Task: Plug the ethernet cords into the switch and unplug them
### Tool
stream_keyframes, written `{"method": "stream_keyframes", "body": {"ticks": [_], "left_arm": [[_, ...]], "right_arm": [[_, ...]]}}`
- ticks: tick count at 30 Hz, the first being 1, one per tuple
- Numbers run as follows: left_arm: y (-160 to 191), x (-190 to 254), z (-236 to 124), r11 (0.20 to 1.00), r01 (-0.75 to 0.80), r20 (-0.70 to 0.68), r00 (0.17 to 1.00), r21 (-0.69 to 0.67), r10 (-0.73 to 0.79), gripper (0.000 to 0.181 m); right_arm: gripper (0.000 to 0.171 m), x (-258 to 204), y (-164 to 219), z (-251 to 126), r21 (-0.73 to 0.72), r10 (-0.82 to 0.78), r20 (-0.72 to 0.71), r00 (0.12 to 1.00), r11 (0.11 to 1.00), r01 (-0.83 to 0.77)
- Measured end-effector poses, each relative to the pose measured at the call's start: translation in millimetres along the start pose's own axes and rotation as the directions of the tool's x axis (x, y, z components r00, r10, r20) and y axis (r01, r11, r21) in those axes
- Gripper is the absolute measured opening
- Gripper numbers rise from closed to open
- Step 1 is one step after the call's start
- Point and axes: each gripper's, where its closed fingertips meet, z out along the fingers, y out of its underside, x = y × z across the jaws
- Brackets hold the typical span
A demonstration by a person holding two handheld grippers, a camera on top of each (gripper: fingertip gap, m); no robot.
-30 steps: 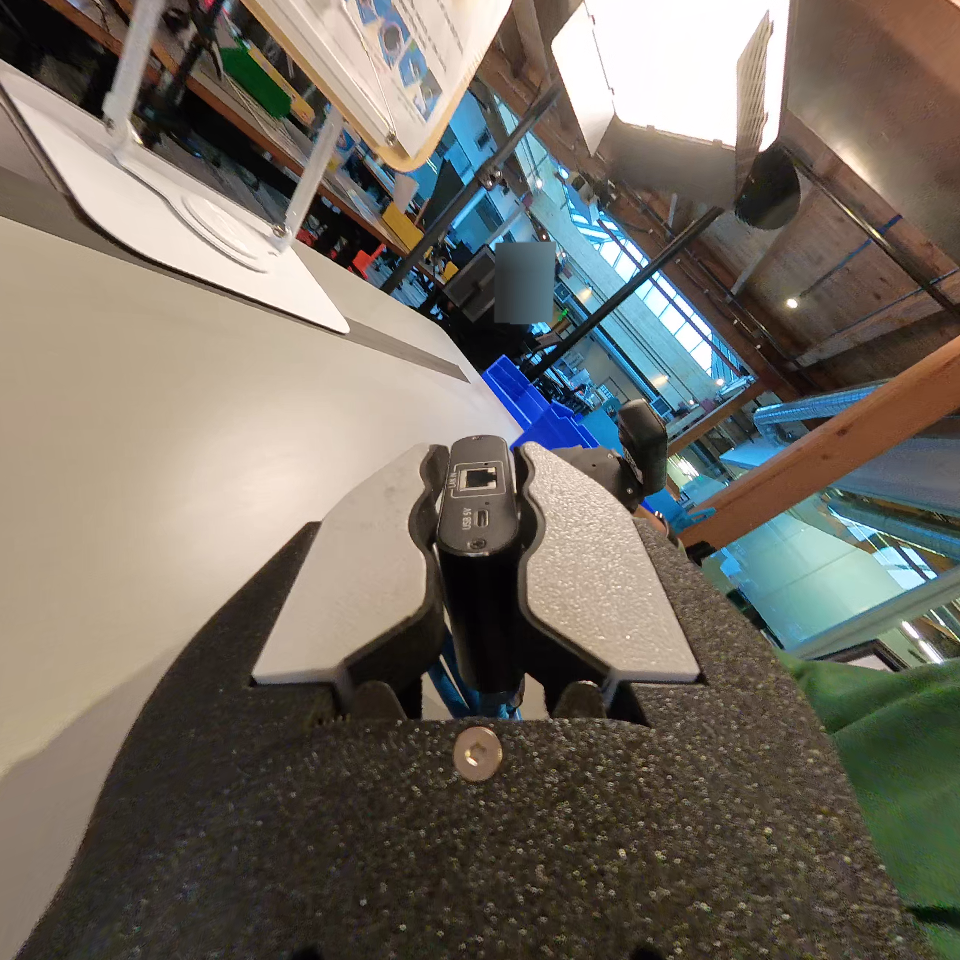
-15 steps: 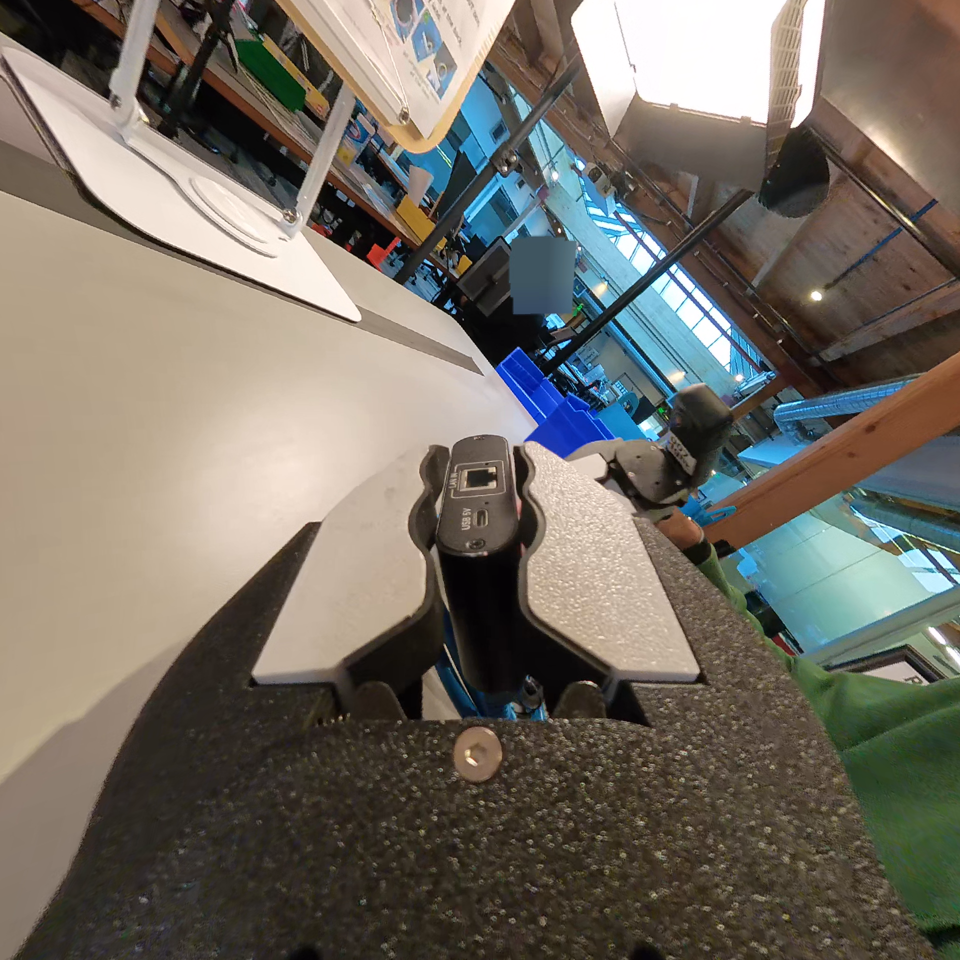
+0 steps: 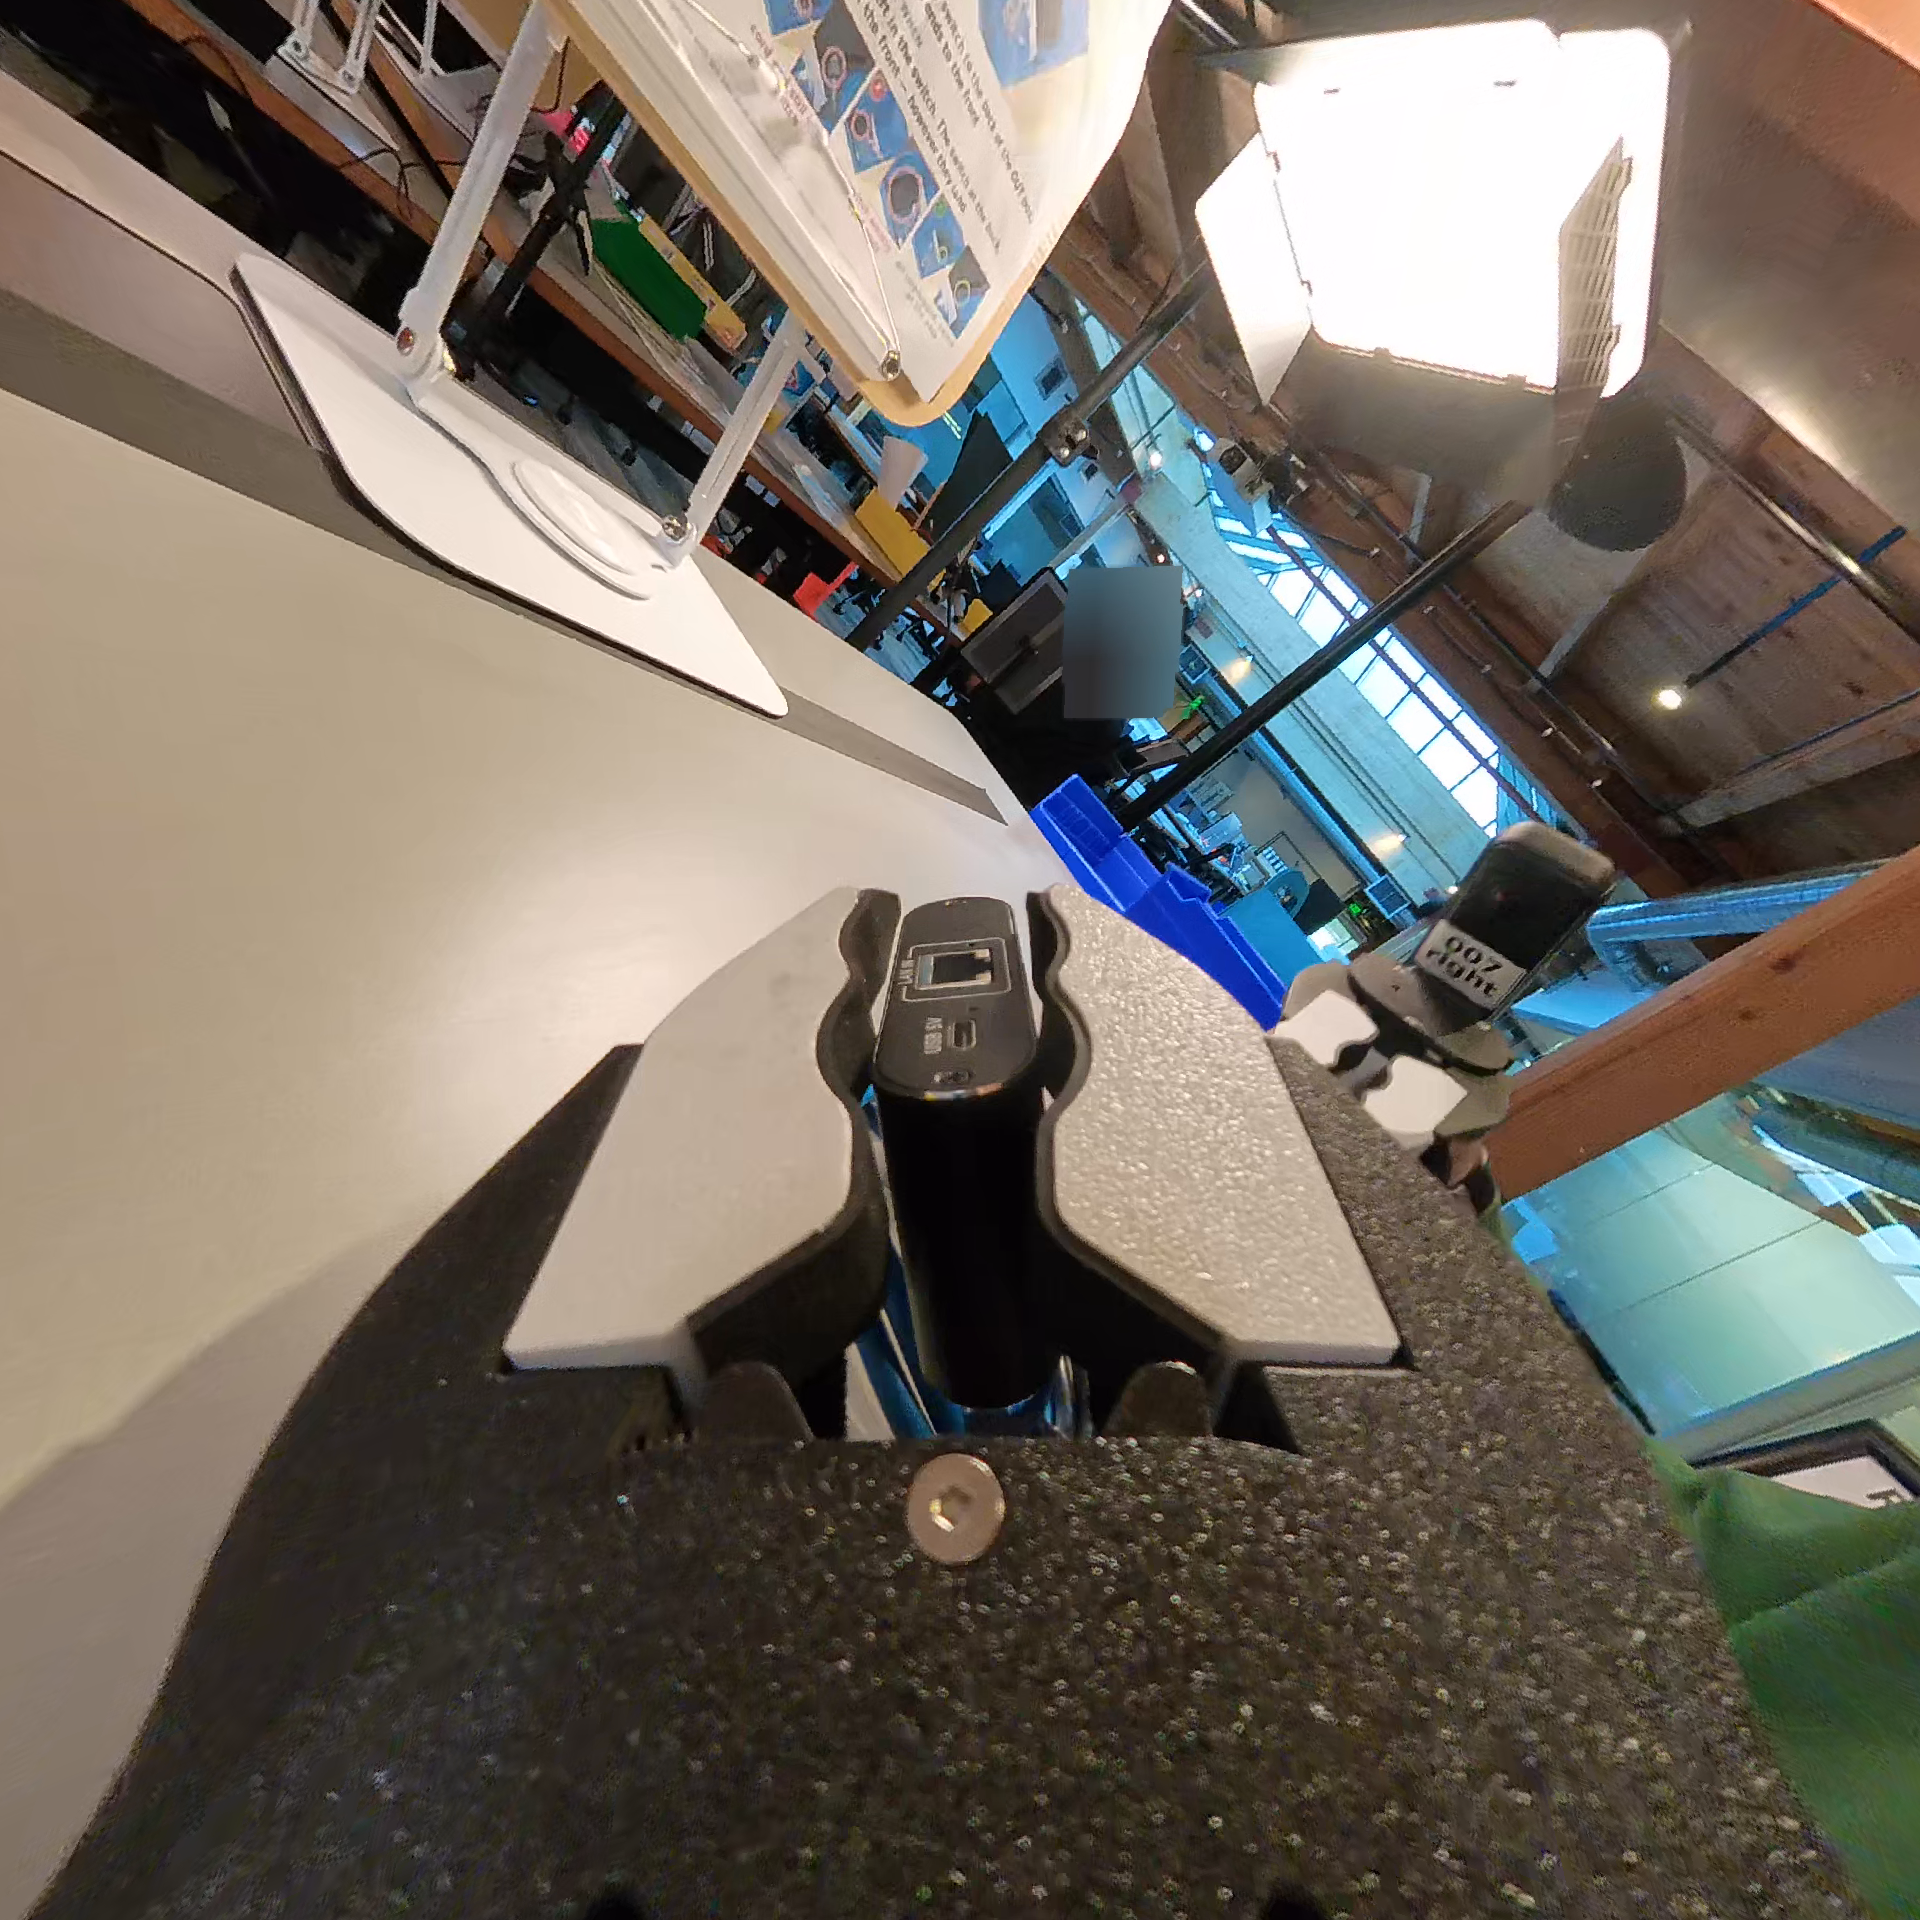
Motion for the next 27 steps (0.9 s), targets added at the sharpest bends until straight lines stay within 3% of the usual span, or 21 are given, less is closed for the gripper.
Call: {"method": "stream_keyframes", "body": {"ticks": [5, 10, 18, 27], "left_arm": [[-2.4, 1.9, 0.3, 0.993, 0.102, -0.046, 0.994, 0.051, -0.100, 0.028], [-2.5, 10.1, 1.8, 0.979, 0.180, -0.135, 0.977, 0.096, -0.167, 0.027], [6.7, 30.7, 6.9, 0.927, 0.365, -0.361, 0.878, 0.082, -0.314, 0.027], [9.8, 40.1, 8.8, 0.944, 0.322, -0.399, 0.876, 0.068, -0.270, 0.027]], "right_arm": [[0.011, -21.6, -6.7, 58.3, 0.035, 0.178, 0.153, 0.972, 0.982, -0.186], [0.010, -28.3, -16.0, 103.9, 0.066, 0.329, 0.199, 0.923, 0.935, -0.347], [0.010, -13.1, -33.3, 111.5, 0.175, 0.486, 0.294, 0.823, 0.819, -0.547], [0.010, -10.5, -32.3, 105.6, 0.236, 0.488, 0.330, 0.808, 0.786, -0.571]]}}
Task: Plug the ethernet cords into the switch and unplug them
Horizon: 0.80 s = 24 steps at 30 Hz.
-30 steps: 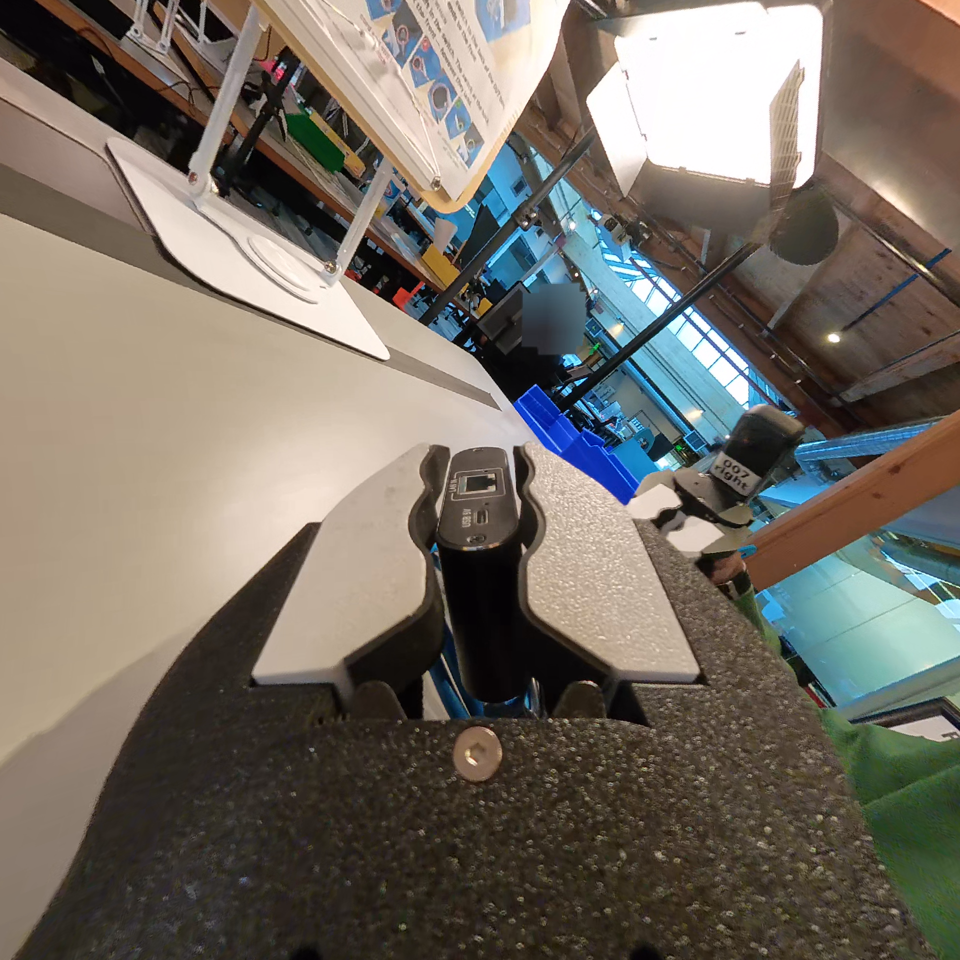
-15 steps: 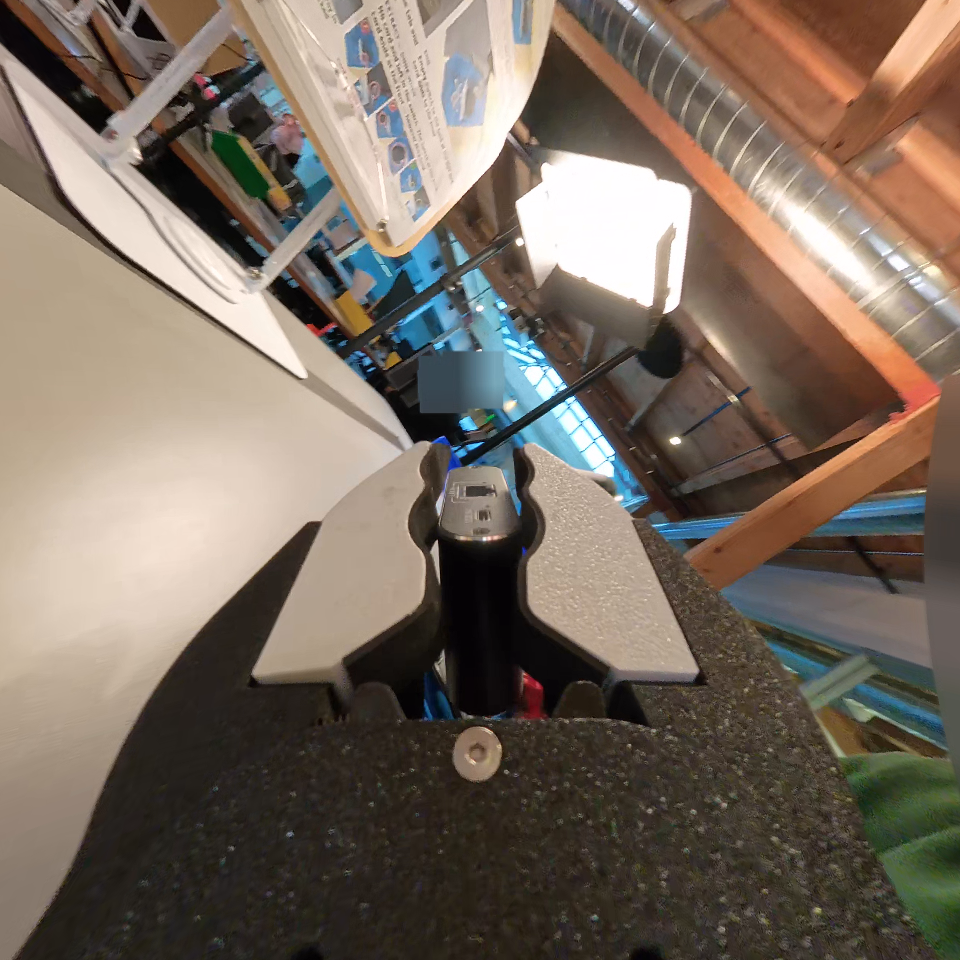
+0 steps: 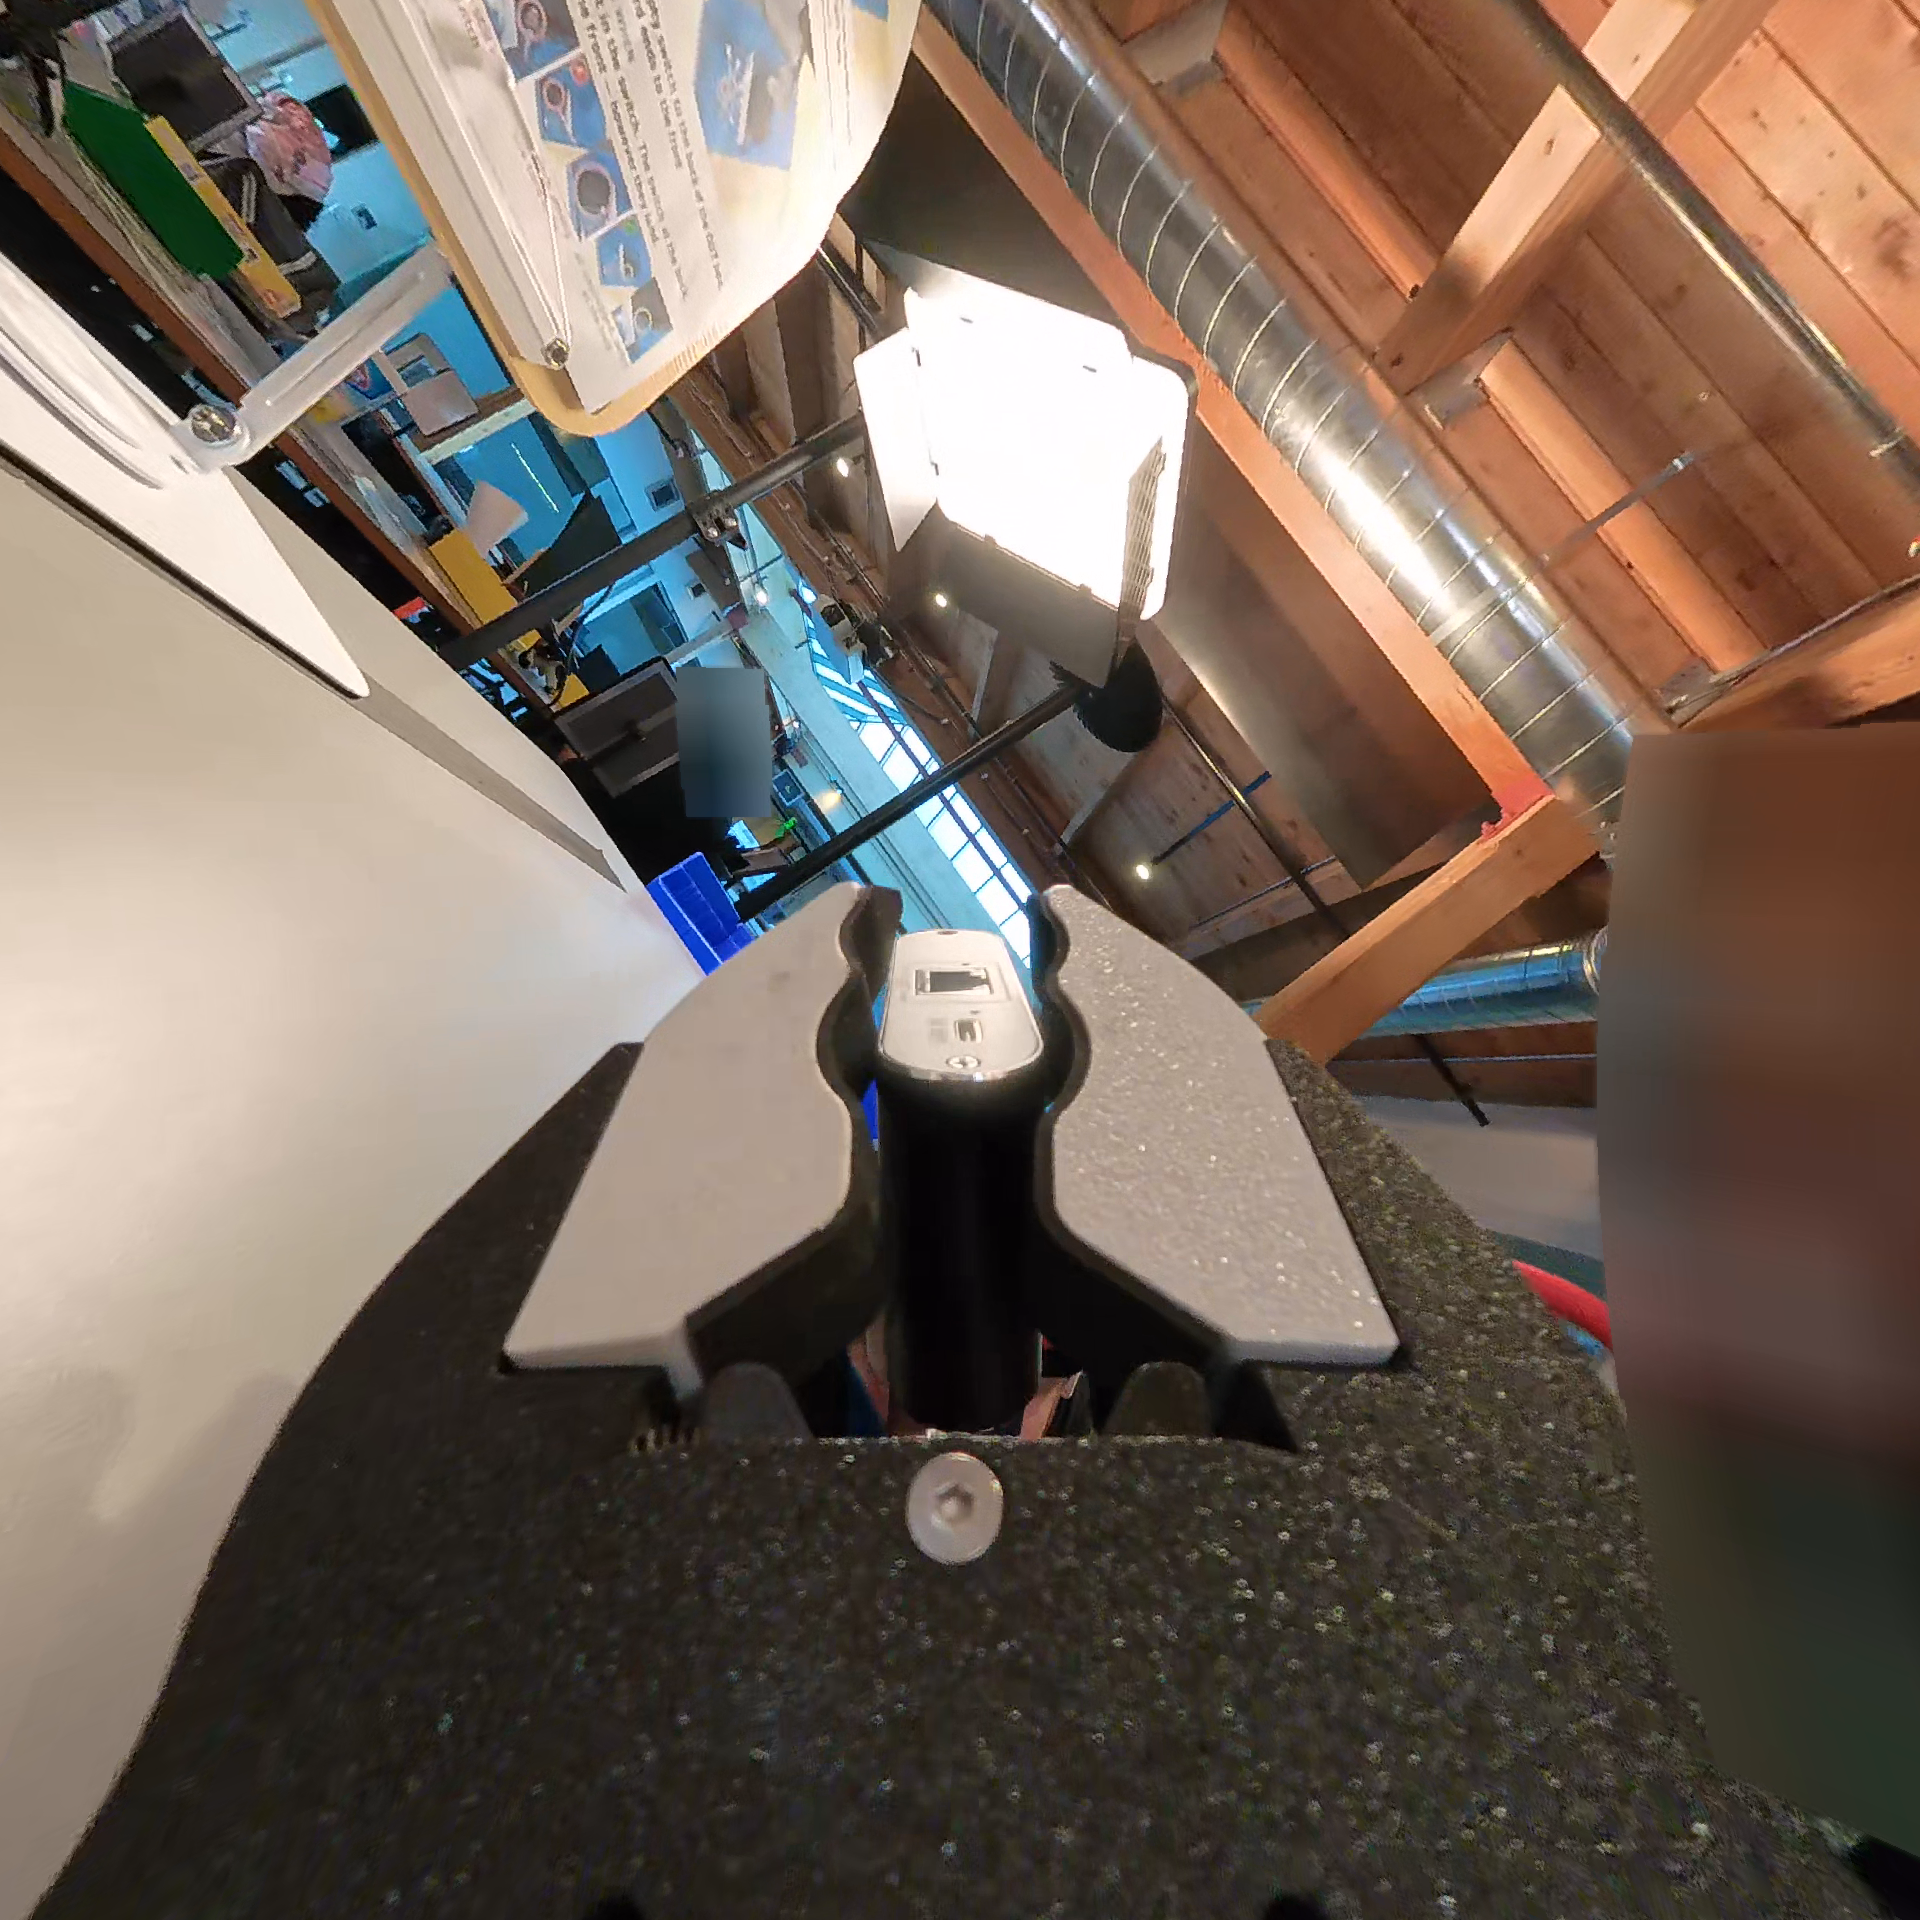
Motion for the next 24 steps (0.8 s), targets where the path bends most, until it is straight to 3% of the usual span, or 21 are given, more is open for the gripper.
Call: {"method": "stream_keyframes", "body": {"ticks": [11, 15, 18, 24], "left_arm": [[16.2, 5.0, -1.5, 0.947, -0.173, -0.005, 0.984, -0.271, 0.179, 0.028], [22.7, 9.4, -3.9, 0.938, -0.129, -0.047, 0.992, -0.321, 0.120, 0.028], [46.5, 14.5, -1.2, 0.899, -0.109, -0.085, 0.993, -0.424, 0.080, 0.030], [52.5, 21.2, -0.1, 0.895, -0.124, -0.129, 0.989, -0.429, 0.076, 0.028]], "right_arm": [[0.010, -3.8, -2.2, -6.7, 0.044, 0.001, 0.021, 1.000, 0.999, -0.002], [0.010, -8.2, -2.2, -8.5, 0.046, -0.009, 0.052, 0.999, 0.999, 0.007], [0.010, -10.1, -3.5, -10.2, 0.055, -0.008, 0.070, 0.998, 0.998, 0.004], [0.010, -17.5, -4.7, -12.2, 0.064, -0.034, 0.108, 0.994, 0.998, 0.027]]}}
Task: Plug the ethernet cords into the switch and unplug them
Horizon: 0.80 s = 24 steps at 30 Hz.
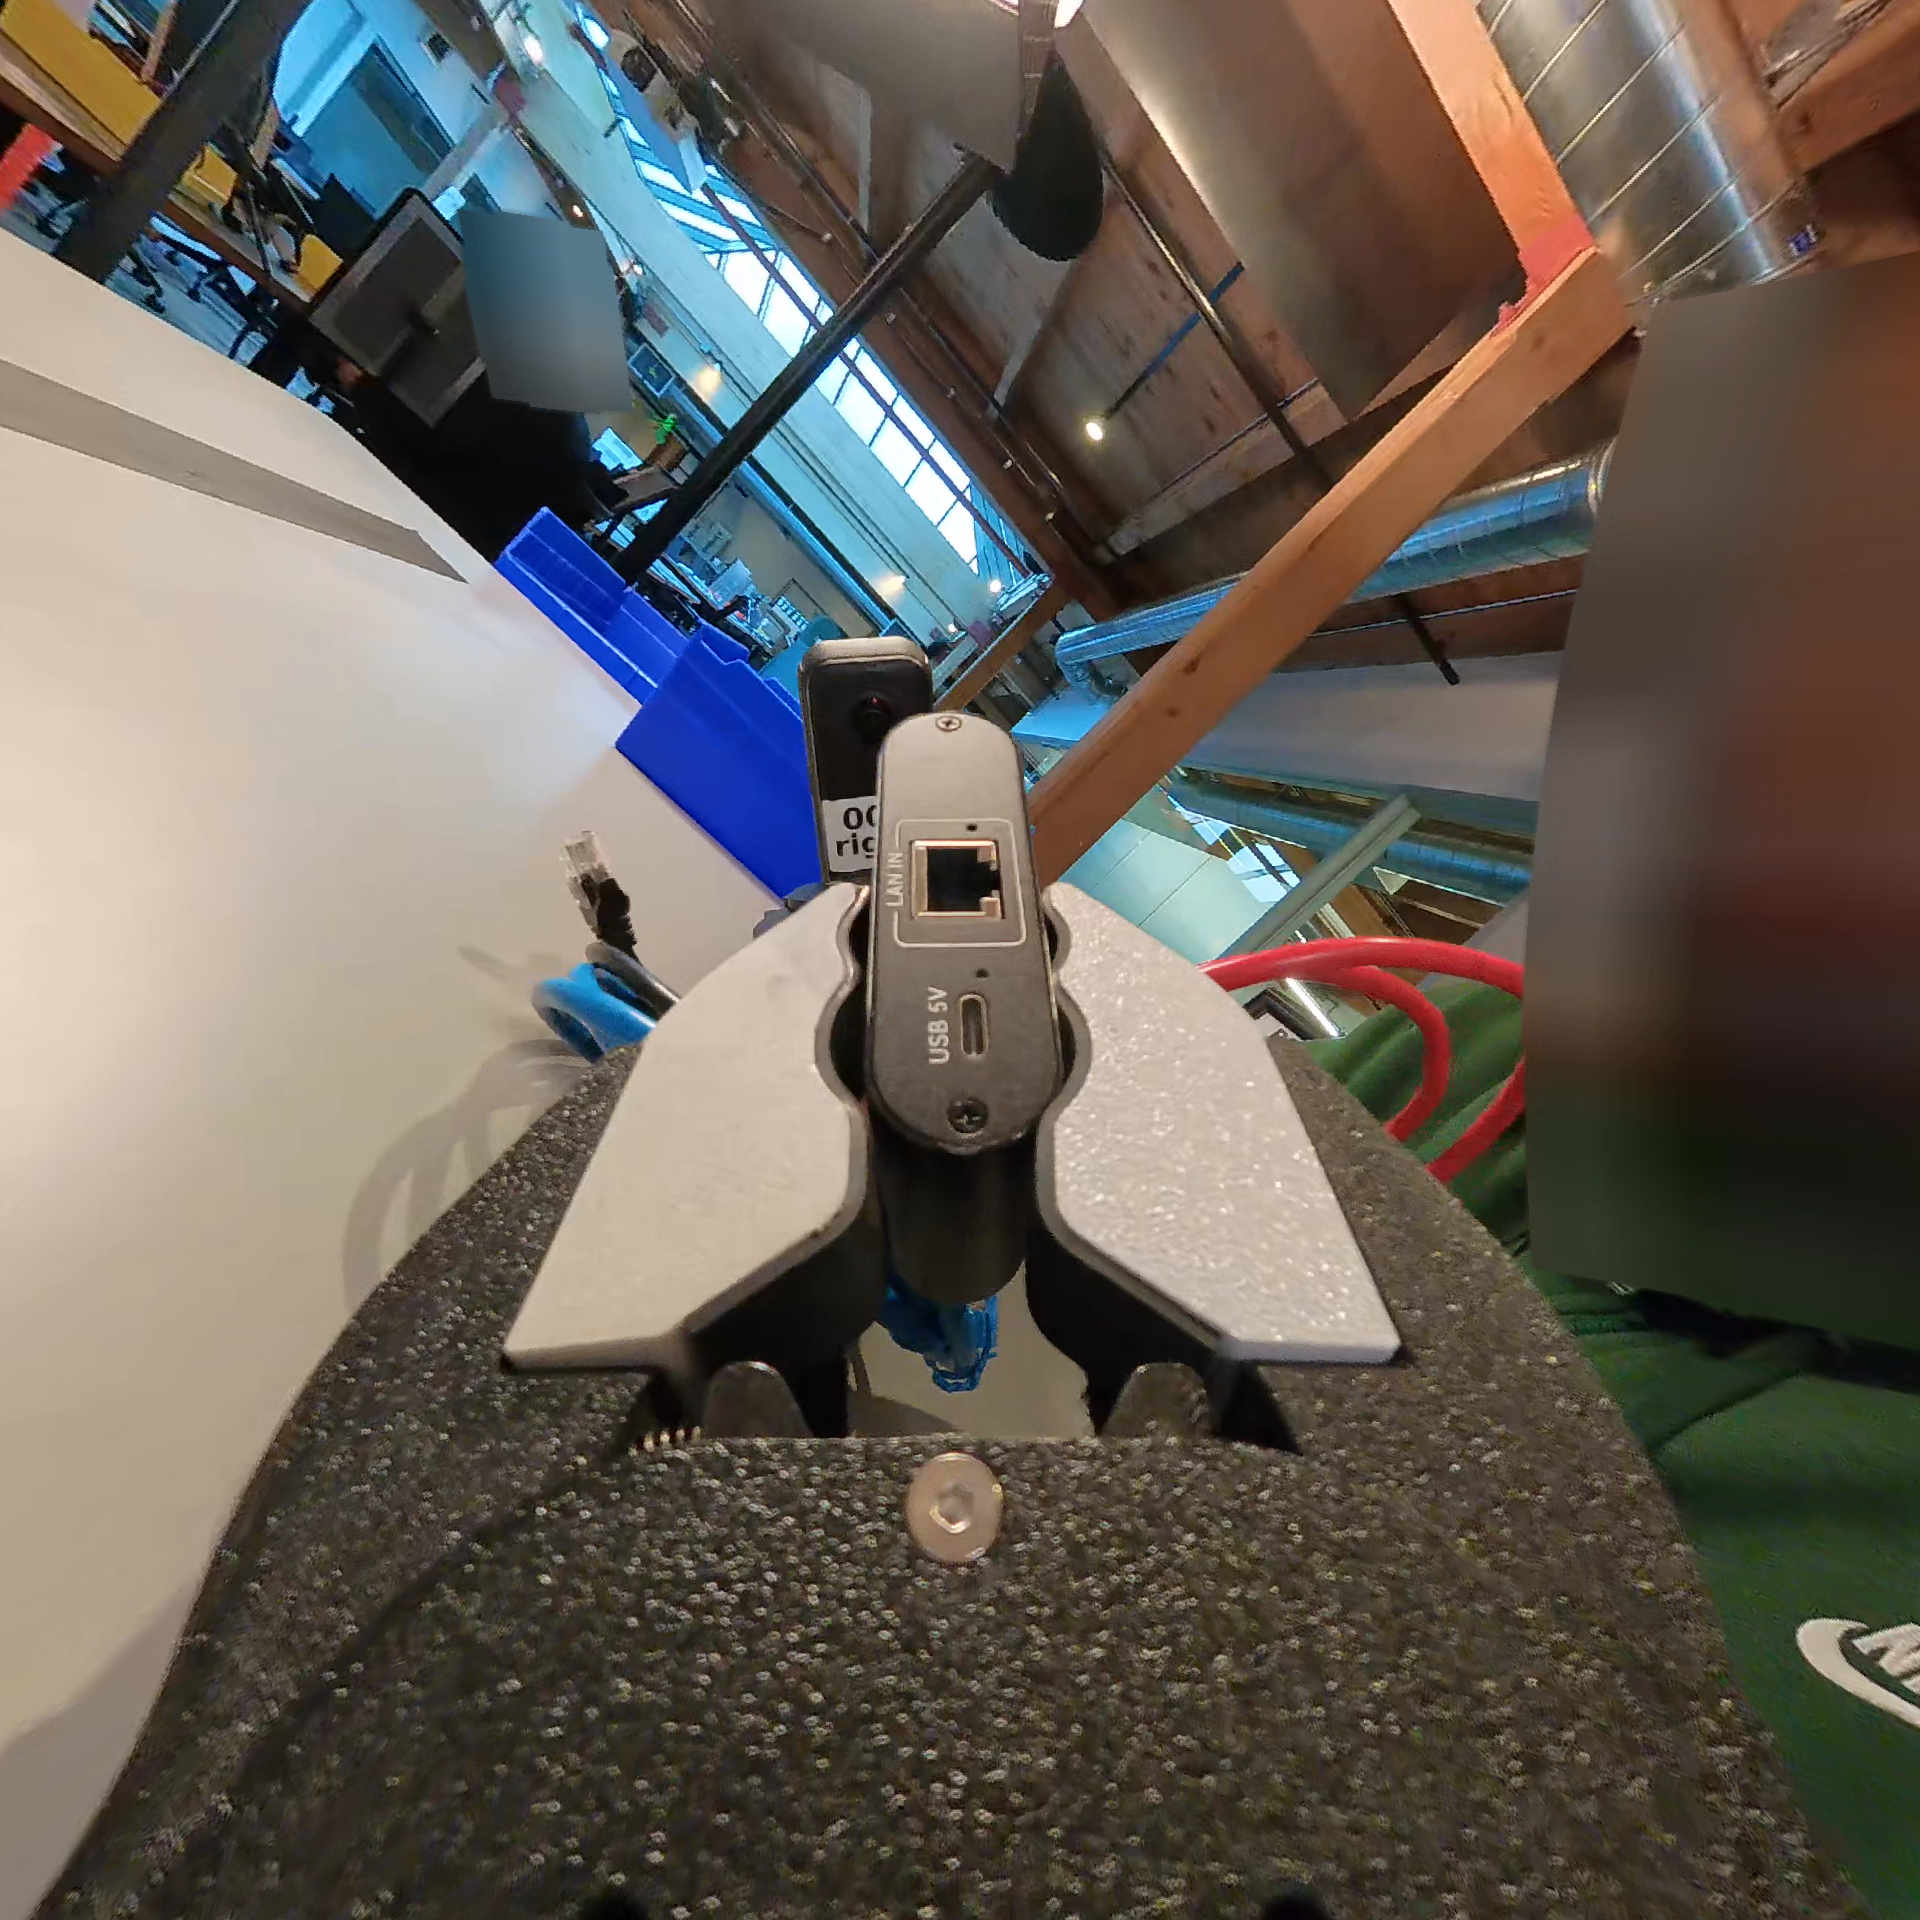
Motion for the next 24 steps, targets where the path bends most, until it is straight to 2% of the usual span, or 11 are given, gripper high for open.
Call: {"method": "stream_keyframes", "body": {"ticks": [6, 14, 20, 24], "left_arm": [[8.4, 5.3, 1.7, 0.998, -0.010, -0.011, 1.000, -0.059, 0.010, 0.029], [27.2, 11.0, 6.7, 0.978, -0.082, -0.001, 0.996, -0.190, 0.084, 0.030], [21.9, -5.2, 10.6, 0.982, -0.115, 0.107, 0.985, -0.149, 0.132, 0.029], [21.5, -11.3, 8.9, 0.977, -0.143, 0.159, 0.973, -0.162, 0.168, 0.029]], "right_arm": [[0.010, -4.6, 2.7, -0.5, -0.022, -0.033, 0.018, 0.999, 0.999, 0.033], [0.010, -11.5, 8.6, -8.2, -0.146, -0.145, -0.010, 0.989, 0.979, 0.142], [0.011, 5.5, 4.2, -15.5, -0.142, -0.136, -0.085, 0.987, 0.982, 0.123], [0.013, 13.6, -0.3, -22.9, -0.161, -0.240, -0.155, 0.958, 0.963, 0.215]]}}
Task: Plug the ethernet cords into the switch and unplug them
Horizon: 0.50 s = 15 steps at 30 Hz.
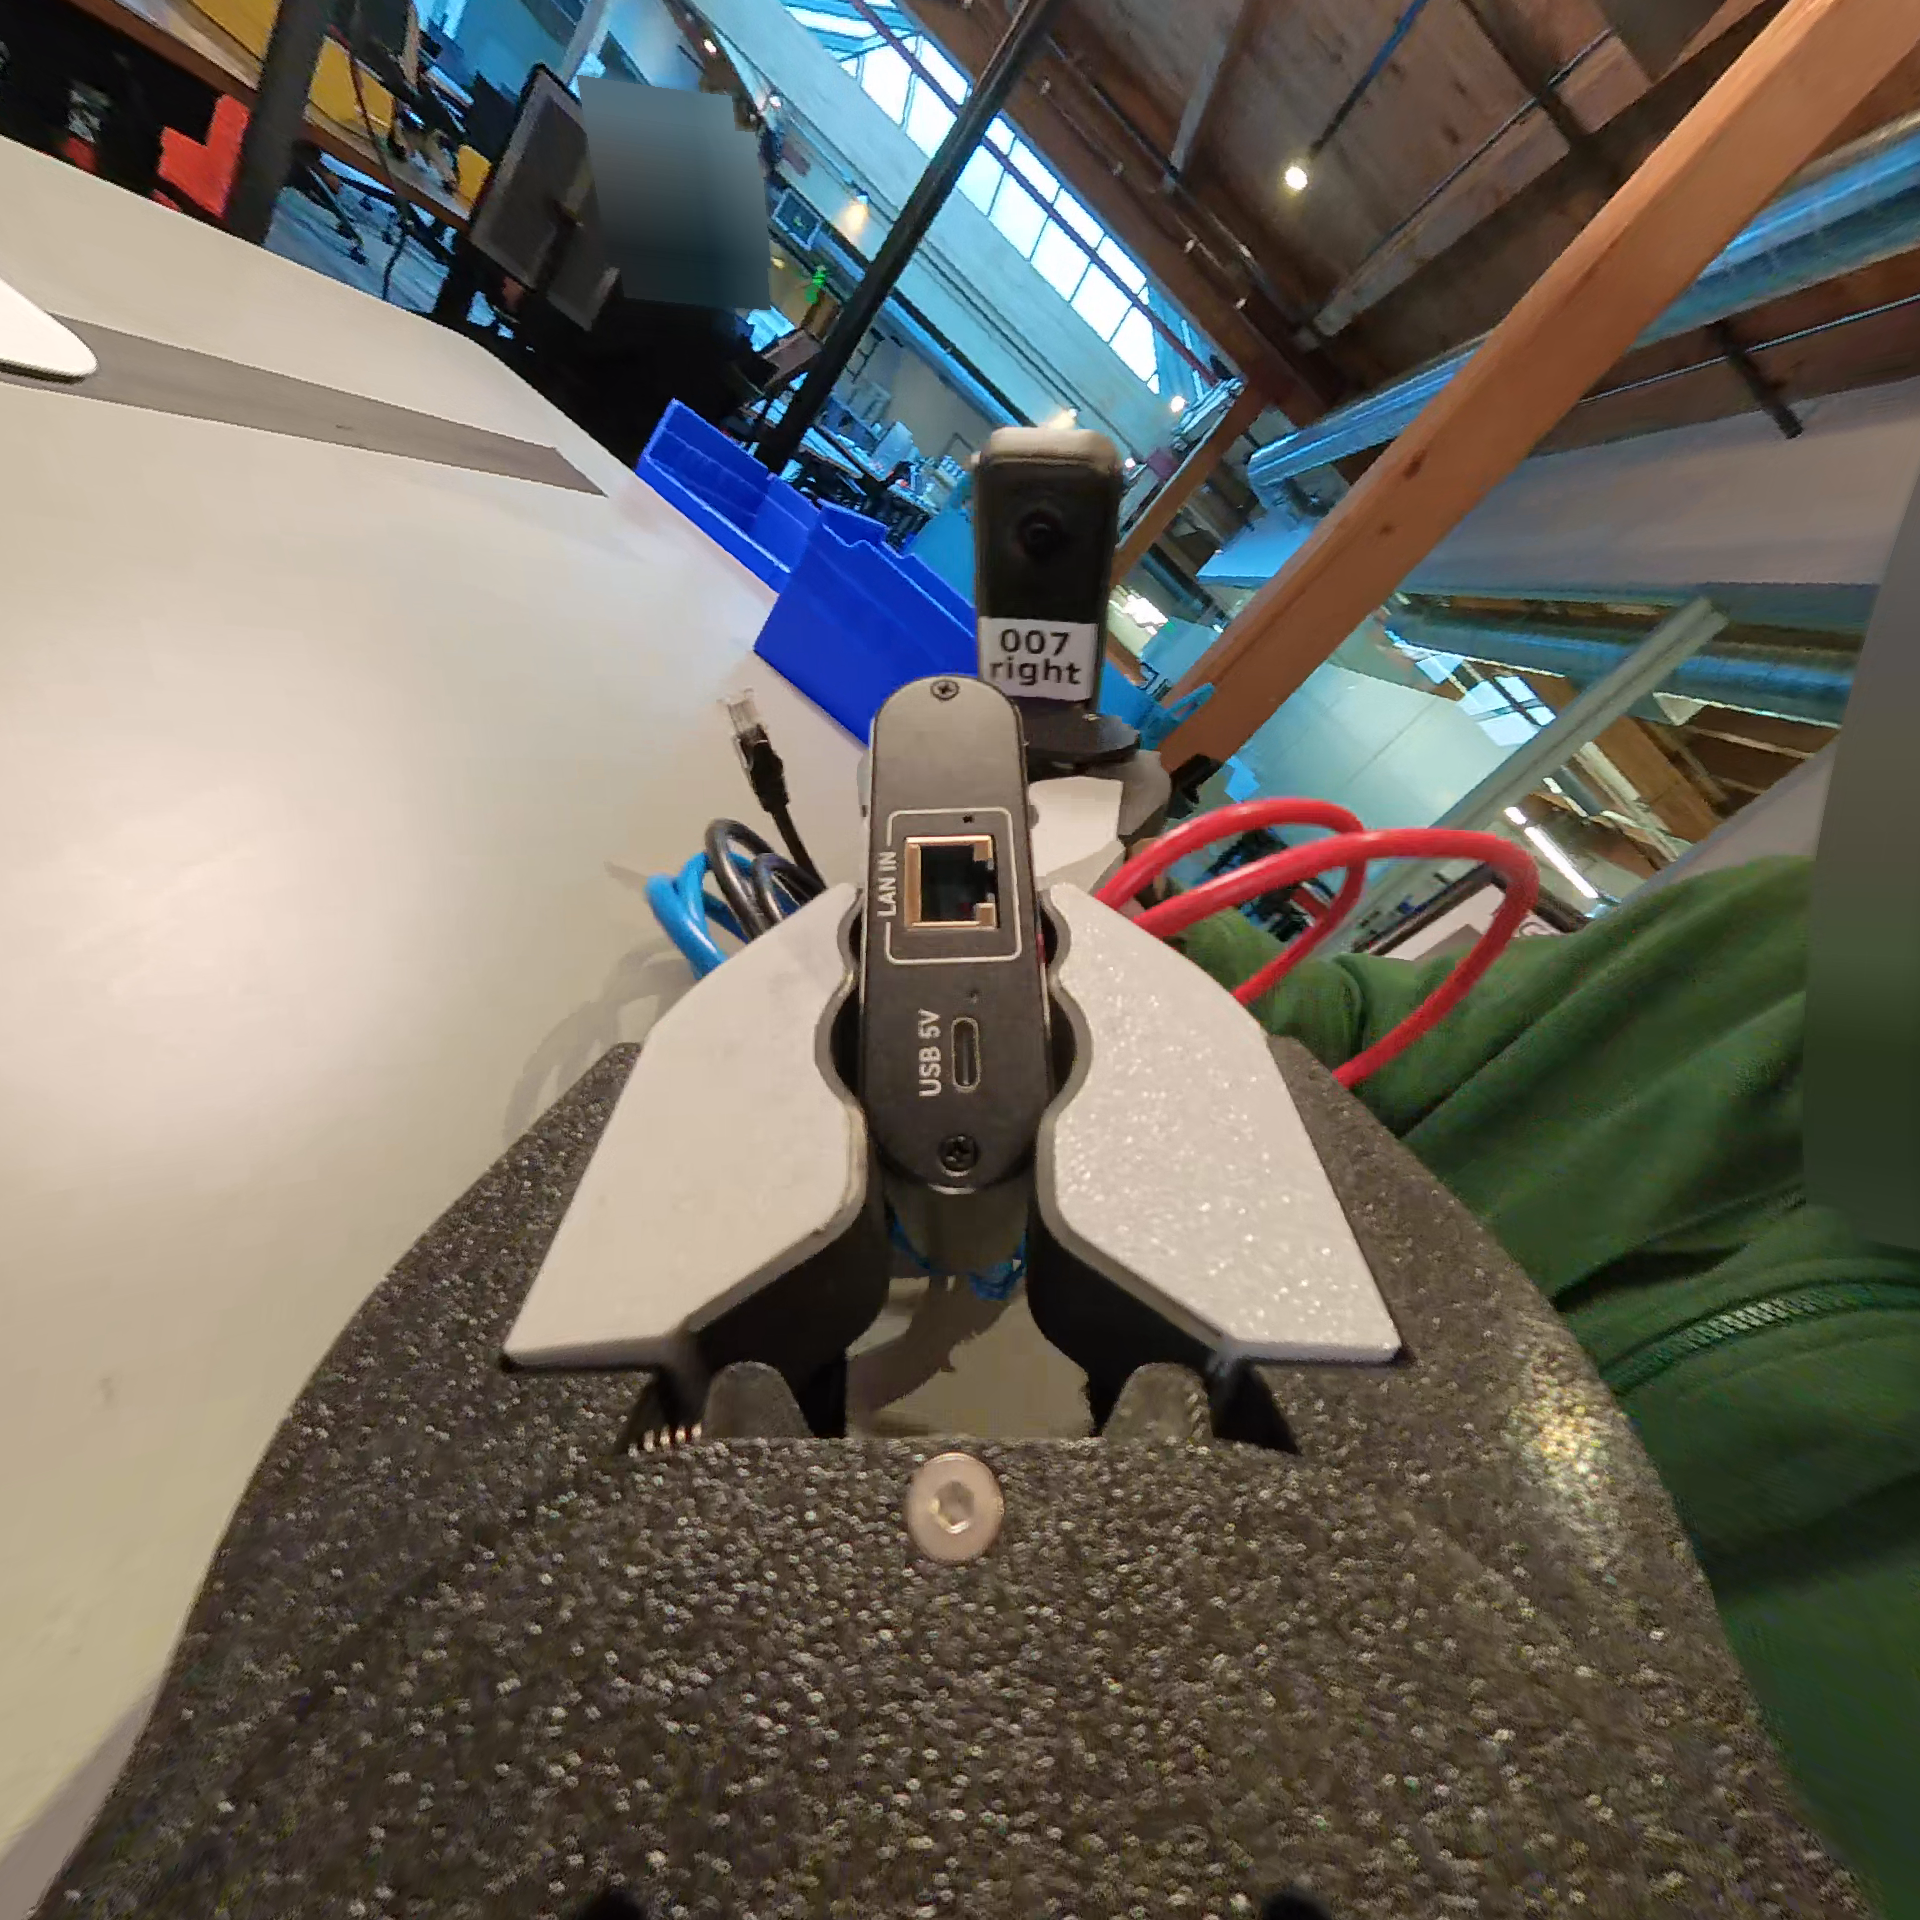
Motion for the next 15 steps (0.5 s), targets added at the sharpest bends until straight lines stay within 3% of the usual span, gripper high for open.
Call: {"method": "stream_keyframes", "body": {"ticks": [7, 12, 15], "left_arm": [[-17.5, -21.8, -14.6, 0.992, 0.039, 0.125, 0.991, 0.117, -0.054, 0.028], [-29.9, -45.7, -33.8, 0.962, 0.116, 0.230, 0.957, 0.249, -0.175, 0.029], [-32.0, -58.1, -45.0, 0.947, 0.141, 0.295, 0.928, 0.290, -0.228, 0.029]], "right_arm": [[0.019, 34.3, -16.7, -36.0, 0.020, -0.066, -0.211, 0.975, 0.997, 0.071], [0.020, 71.3, -29.6, -82.0, 0.038, -0.077, -0.434, 0.898, 0.994, 0.104], [0.019, 65.5, -49.3, -103.9, 0.060, -0.162, -0.518, 0.840, 0.973, 0.224]]}}
